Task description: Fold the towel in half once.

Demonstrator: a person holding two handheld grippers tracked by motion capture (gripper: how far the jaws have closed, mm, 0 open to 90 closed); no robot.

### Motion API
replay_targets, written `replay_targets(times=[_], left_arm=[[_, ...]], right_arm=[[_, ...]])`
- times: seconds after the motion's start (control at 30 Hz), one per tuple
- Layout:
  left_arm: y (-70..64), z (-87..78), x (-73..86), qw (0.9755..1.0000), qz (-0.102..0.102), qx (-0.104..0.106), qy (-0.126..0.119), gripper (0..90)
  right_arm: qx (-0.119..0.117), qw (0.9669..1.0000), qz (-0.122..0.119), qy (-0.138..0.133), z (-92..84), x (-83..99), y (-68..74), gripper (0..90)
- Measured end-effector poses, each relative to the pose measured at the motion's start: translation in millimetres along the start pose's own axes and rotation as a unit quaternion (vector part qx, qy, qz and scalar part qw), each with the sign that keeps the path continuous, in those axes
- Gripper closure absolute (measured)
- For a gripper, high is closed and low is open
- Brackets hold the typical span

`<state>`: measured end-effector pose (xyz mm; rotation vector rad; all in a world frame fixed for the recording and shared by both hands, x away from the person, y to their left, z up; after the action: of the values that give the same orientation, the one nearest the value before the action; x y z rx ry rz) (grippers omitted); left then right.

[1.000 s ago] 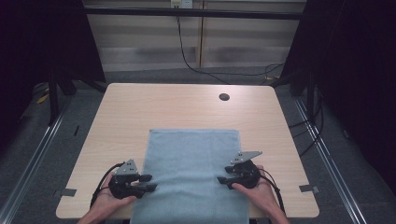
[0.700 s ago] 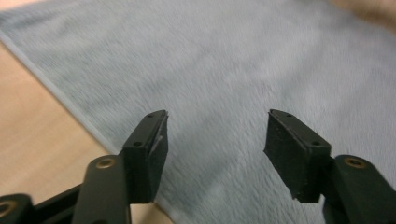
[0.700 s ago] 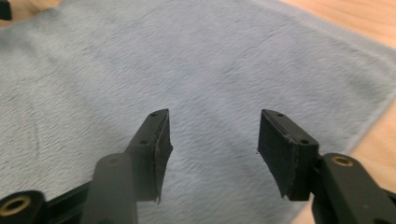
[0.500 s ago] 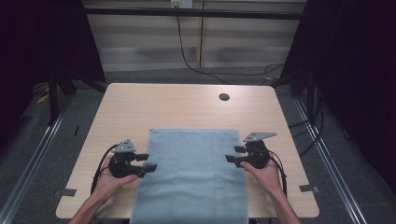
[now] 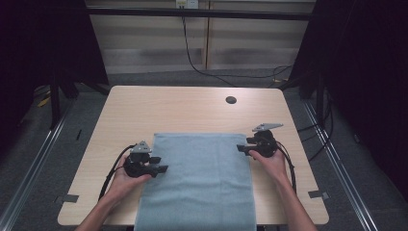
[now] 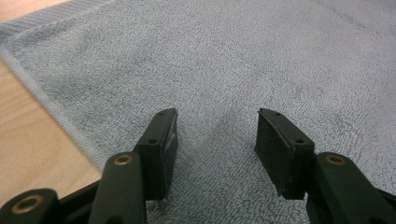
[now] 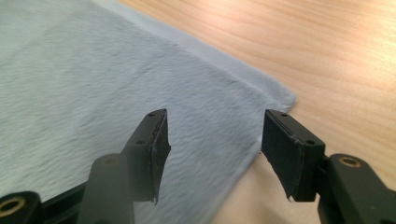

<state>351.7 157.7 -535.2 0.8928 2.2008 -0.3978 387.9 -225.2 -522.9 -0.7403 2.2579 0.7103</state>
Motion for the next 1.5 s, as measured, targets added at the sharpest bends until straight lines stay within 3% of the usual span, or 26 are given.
replay_targets(times=[0.2,0.3,0.43,0.53,0.57,0.6,0.63,0.77,0.8,0.83,0.87,0.9,0.93,0.97,1.0,1.03,1.07,1.1,1.2,1.3,1.33,1.4,1.5], left_arm=[[0.1,-0.7,2.0,0.9999,-0.005,0.004,-0.008,48.2],[-1.3,-1.4,3.7,0.9999,-0.003,0.001,-0.013,47.0],[-2.0,-2.1,7.2,0.9996,-0.006,-0.001,-0.029,46.8],[-1.9,-3.4,7.8,0.9996,-0.011,0.001,-0.026,46.6],[-2.1,-4.0,8.0,0.9997,-0.009,0.002,-0.023,46.6],[-2.5,-4.7,8.2,0.9997,-0.01,0.003,-0.021,46.6],[-3.4,-5.5,8.6,0.9998,-0.008,0.005,-0.019,46.6],[-8.3,-12.3,10.8,0.9999,-0.001,0.015,0.002,46.2],[-7.8,-13.5,10.2,0.9998,-0.003,0.019,0.002,44.4],[-5.2,-14.5,8.6,0.9998,-0.005,0.017,0.005,42.1],[5.3,-14.7,1.1,0.9997,-0.023,-0.001,-0.002,39.9],[11.5,-14.5,-3.0,0.9993,-0.033,-0.007,-0.012,39.8],[11.5,-14.5,-3.0,0.9993,-0.033,-0.007,-0.012,40.3],[18.5,-13.7,-6.4,0.9986,-0.047,-0.009,-0.023,41.1],[26.4,-11.0,-9.5,0.9981,-0.056,-0.018,-0.016,41.1],[39.6,-6.4,-16.1,0.9972,-0.062,-0.038,-0.019,40.0],[39.6,-6.4,-16.1,0.9972,-0.062,-0.038,-0.019,40.2],[51.0,-3.0,-23.5,0.9953,-0.078,-0.047,-0.035,41.4],[56.1,3.9,-29.6,0.9948,-0.083,-0.046,-0.038,40.8],[59.6,20.6,-33.1,0.9955,-0.081,-0.042,-0.028,39.1],[60.4,26.8,-32.6,0.9949,-0.092,-0.035,-0.021,37.2],[61.9,34.8,-30.5,0.9948,-0.088,-0.049,-0.015,37.6],[63.0,32.5,-30.9,0.9949,-0.085,-0.051,-0.016,37.0]], right_arm=[[-0.003,0.9999,0.012,0.003,14.3,-11.1,-17.4,40.9],[0.015,0.9997,0.015,-0.007,27.6,-13.8,-23.7,40.4],[0.034,0.9989,0.025,-0.022,32.6,-13.5,-29.6,39.3],[0.041,0.9987,0.019,-0.023,32.9,-11.8,-29.2,39.8],[0.056,0.9983,0.004,-0.014,33.4,-10.3,-25.3,46.0],[0.056,0.9983,0.004,-0.014,33.4,-10.3,-25.3,46.0],[0.055,0.9984,0.0,-0.01,33.5,-10.4,-22.8,51.9],[0.026,0.9996,-0.004,-0.005,34.5,-9.7,-12.5,69.3],[0.017,0.9998,-0.003,-0.009,35.2,-9.0,-9.3,77.5],[0.005,0.9999,0.001,-0.013,35.9,-8.0,-7.0,79.8],[0.0,0.9999,0.0,-0.016,36.0,-6.8,-5.4,81.1],[-0.004,0.9998,0.002,-0.019,36.0,-5.9,-3.6,82.0],[-0.009,0.9997,0.007,-0.021,35.5,-4.8,-1.9,82.8],[-0.01,0.9998,0.004,-0.019,34.8,-3.8,-0.9,83.2],[-0.01,0.9998,0.004,-0.019,34.8,-3.8,-0.9,83.2],[-0.011,0.9998,0.005,-0.013,33.4,-3.2,2.1,83.5],[-0.01,0.9999,0.005,-0.009,32.1,-3.3,3.7,83.5],[-0.009,0.9999,0.001,-0.008,30.9,-3.4,5.3,83.5],[-0.014,0.9999,-0.005,-0.008,27.6,-1.7,9.5,83.3],[-0.013,0.9999,-0.001,-0.009,26.0,1.8,10.1,82.8],[-0.014,0.9998,-0.002,-0.013,26.1,2.2,9.2,82.7],[-0.014,0.9998,-0.001,-0.014,26.5,2.7,8.6,82.6],[-0.013,0.9998,0.0,-0.016,26.1,2.6,8.4,82.2]])
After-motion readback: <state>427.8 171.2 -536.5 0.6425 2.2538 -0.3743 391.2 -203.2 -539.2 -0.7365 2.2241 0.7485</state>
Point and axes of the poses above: each handheld gripper's, and its own axes: z roughly forward along the jaws, x roughly out of its underside, y roughly to its left, the point moved 5 cm from there along z, roughly forward along the jaws, and after that the axes turned 14 degrees about -x, right-handed, at the moved point
